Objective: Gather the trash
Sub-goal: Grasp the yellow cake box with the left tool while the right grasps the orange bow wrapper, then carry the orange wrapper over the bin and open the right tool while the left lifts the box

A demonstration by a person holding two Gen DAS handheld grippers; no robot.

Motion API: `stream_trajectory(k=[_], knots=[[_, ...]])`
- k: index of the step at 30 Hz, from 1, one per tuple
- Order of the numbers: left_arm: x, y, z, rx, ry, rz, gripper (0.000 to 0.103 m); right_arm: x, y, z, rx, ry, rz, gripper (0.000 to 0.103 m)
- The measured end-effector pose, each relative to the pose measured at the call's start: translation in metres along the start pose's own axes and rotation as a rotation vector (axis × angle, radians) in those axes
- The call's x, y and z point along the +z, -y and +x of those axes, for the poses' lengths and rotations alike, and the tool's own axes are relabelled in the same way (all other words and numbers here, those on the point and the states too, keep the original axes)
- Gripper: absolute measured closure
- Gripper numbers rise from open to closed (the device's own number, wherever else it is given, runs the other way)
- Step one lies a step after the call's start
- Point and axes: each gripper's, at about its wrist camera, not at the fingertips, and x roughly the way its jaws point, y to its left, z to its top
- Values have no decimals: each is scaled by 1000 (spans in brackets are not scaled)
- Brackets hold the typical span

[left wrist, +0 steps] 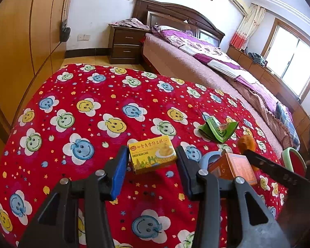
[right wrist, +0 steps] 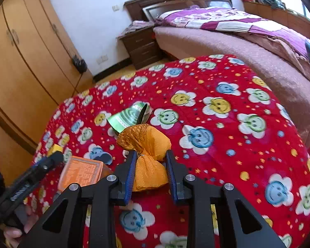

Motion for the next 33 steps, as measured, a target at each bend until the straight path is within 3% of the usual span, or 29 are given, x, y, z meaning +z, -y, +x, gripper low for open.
stream_trajectory(k=[10, 19, 33], knots=[[0, 10, -15, -20, 26, 20, 56, -11, 18, -72, -8, 121, 70, 75], [-3, 34, -42, -69, 43, 56, 57, -28, 48, -127, -100, 195, 144, 75], [-16, 108, -68, -180, 16, 163, 56, -67, 114, -195, -248, 264, 261, 74]])
